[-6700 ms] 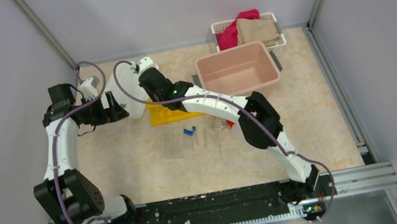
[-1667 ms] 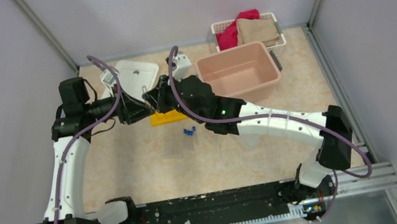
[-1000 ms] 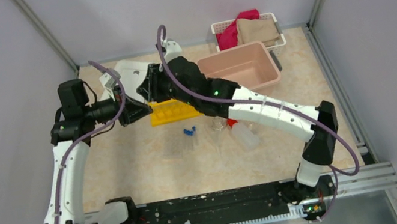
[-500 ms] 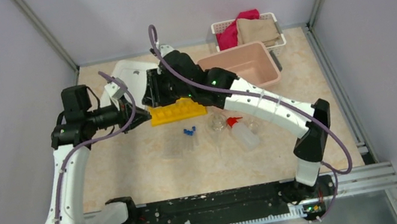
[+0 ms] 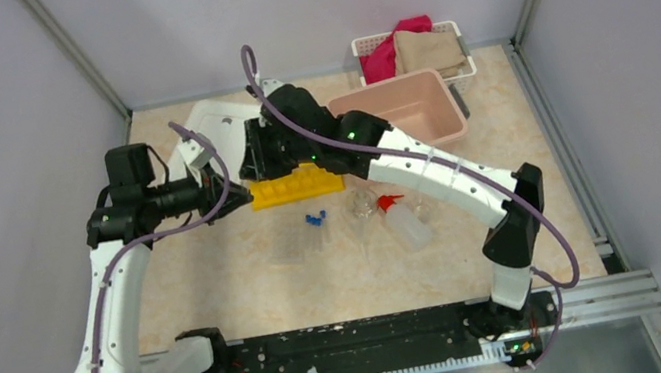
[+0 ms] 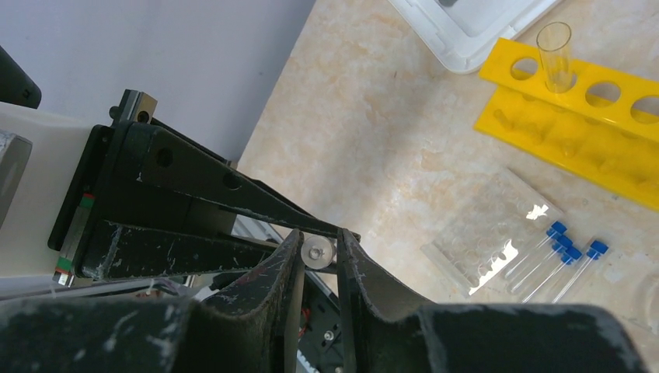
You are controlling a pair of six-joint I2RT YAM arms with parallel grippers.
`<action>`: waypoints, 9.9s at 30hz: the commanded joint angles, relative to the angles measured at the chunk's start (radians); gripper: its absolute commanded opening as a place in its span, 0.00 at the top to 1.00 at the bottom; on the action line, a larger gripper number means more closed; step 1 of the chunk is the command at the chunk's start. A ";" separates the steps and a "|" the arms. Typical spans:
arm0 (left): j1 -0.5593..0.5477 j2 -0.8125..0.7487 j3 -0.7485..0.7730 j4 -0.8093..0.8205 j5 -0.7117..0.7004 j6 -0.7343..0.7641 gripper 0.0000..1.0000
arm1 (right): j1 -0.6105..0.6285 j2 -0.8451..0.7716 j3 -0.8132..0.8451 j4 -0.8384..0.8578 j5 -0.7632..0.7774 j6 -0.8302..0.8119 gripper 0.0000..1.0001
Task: Organize the chemistry lab equipment
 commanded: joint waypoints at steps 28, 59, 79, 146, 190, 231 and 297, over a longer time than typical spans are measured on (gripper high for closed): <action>0.049 0.181 0.026 0.100 -0.378 -0.277 0.01 | -0.085 -0.133 -0.318 0.148 0.401 -0.300 1.00; 0.243 0.297 0.039 0.010 -0.315 -0.296 0.01 | -0.085 0.078 -0.426 0.478 0.437 -0.374 1.00; 0.243 0.281 0.049 0.006 -0.305 -0.259 0.01 | -0.077 0.111 -0.449 0.488 0.448 -0.382 1.00; 0.245 0.278 0.067 0.007 -0.334 -0.281 0.01 | -0.044 0.091 -0.560 0.682 0.535 -0.370 1.00; 0.245 0.248 0.105 -0.044 -0.330 -0.297 0.01 | -0.009 -0.094 -0.624 0.446 0.421 -0.215 0.72; 0.248 0.209 0.113 -0.038 -0.302 -0.330 0.01 | -0.049 0.171 -0.659 0.330 0.404 -0.097 0.77; 0.115 -0.008 -0.078 0.123 0.088 -0.348 0.88 | 0.150 -0.081 -0.328 0.588 0.331 -0.006 0.92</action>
